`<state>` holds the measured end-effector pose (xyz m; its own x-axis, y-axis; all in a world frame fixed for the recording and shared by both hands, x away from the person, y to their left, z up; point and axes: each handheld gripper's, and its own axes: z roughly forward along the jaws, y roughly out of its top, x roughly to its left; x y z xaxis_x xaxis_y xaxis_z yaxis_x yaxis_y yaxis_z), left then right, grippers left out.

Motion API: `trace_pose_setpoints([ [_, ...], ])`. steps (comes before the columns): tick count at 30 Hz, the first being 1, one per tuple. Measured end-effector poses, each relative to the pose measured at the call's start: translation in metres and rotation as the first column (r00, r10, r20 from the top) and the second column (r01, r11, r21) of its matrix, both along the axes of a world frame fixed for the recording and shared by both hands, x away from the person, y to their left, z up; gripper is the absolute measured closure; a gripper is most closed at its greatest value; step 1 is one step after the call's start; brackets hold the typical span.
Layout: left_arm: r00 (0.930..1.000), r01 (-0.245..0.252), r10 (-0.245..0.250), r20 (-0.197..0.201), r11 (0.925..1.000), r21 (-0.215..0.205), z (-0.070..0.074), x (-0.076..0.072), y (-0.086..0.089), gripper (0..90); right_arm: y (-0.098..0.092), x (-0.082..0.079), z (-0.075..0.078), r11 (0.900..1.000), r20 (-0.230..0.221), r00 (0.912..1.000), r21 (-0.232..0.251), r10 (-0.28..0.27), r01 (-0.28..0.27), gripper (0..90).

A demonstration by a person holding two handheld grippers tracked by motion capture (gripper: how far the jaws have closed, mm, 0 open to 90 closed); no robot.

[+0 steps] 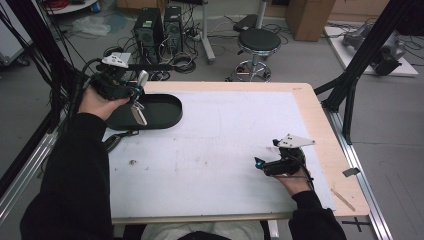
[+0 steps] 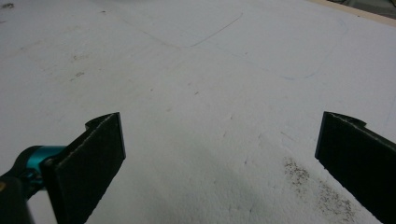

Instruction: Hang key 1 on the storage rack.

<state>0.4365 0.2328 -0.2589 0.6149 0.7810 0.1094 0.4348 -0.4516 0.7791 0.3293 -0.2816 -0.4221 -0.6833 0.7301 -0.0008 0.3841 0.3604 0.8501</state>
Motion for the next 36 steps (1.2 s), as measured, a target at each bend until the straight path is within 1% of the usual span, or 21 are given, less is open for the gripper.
trace_pose_setpoints([
  [1,1.0000,-0.006,0.006,0.002,1.0000,-0.006,0.002,0.002,0.001,75.4,0.000,0.000,0.000,1.000,0.000,1.0000,0.000,0.000,0.000,0.7],
  [4,1.0000,-0.008,0.008,-0.001,0.9999,-0.007,0.006,0.006,0.001,75.4,0.000,0.001,0.000,1.000,0.003,1.0000,0.001,0.001,-0.001,0.7],
  [8,0.9998,-0.020,0.020,0.006,0.9998,0.004,0.011,0.013,0.000,75.4,0.000,0.001,0.000,1.000,0.001,1.0000,0.000,0.002,-0.002,0.7],
  [11,0.9997,-0.022,0.022,0.014,0.9997,0.009,0.014,0.018,-0.002,75.3,0.000,0.001,0.000,1.000,0.008,1.0000,-0.001,0.003,-0.003,0.7],
  [13,0.9993,-0.028,0.028,0.023,0.9996,0.005,0.016,0.022,-0.005,75.4,0.000,0.001,0.000,1.000,0.008,1.0000,-0.002,0.003,-0.003,0.7],
  [14,0.9994,-0.026,0.026,0.023,0.9996,0.005,0.017,0.024,-0.006,75.4,0.000,0.001,0.000,1.000,0.004,1.0000,-0.005,0.000,0.000,0.7],
  [15,0.9996,-0.021,0.021,0.020,0.9998,0.006,0.020,0.027,-0.008,75.3,0.000,0.001,-0.001,1.000,0.012,0.9999,-0.009,0.003,-0.003,0.7],
  [17,0.9994,-0.021,0.021,0.027,0.9997,0.015,0.023,0.031,-0.012,75.3,0.001,0.001,-0.001,1.000,0.007,1.0000,-0.014,0.000,0.000,0.7],
  [19,0.9991,-0.026,0.025,0.033,0.9992,0.030,0.028,0.036,-0.016,75.3,0.001,0.001,0.000,1.000,0.025,0.9997,-0.017,0.000,0.001,0.7],
  [21,0.9988,-0.029,0.027,0.039,0.9989,0.037,0.033,0.040,-0.018,75.3,0.001,0.001,0.000,1.000,0.024,0.9997,-0.017,-0.002,0.002,0.7],
  [24,0.9990,-0.022,0.021,0.040,0.9985,0.050,0.038,0.048,-0.019,75.3,0.001,0.001,-0.001,1.000,0.018,0.9998,-0.022,-0.004,0.004,0.7],
  [26,0.9989,-0.029,0.027,0.038,0.9977,0.060,0.040,0.054,-0.019,75.3,0.002,0.001,-0.001,1.000,0.021,0.9998,-0.027,-0.001,0.002,0.7],
  [28,0.9984,-0.034,0.030,0.048,0.9968,0.072,0.046,0.059,-0.019,75.3,0.003,0.001,-0.002,0.999,0.014,0.9999,-0.034,0.001,-0.001,0.7],
  [30,0.9977,-0.030,0.027,0.063,0.9983,0.050,0.052,0.062,-0.020,75.3,0.004,0.001,-0.003,0.999,0.011,0.9999,-0.046,0.000,0.001,0.7],
  [32,0.9968,-0.034,0.030,0.074,0.9982,0.050,0.056,0.066,-0.021,75.3,0.005,0.001,-0.004,0.999,0.014,0.9999,-0.050,0.001,-0.001,0.7],
  [35,0.9969,-0.037,0.033,0.072,0.9978,0.056,0.060,0.072,-0.022,75.3,0.006,0.000,-0.003,0.998,0.017,0.9999,-0.063,-0.001,0.002,0.7],
  [36,0.9969,-0.045,0.041,0.067,0.9974,0.056,0.060,0.074,-0.023,75.3,0.006,-0.001,-0.003,0.998,0.019,0.9998,-0.064,0.000,0.001,0.7],
])
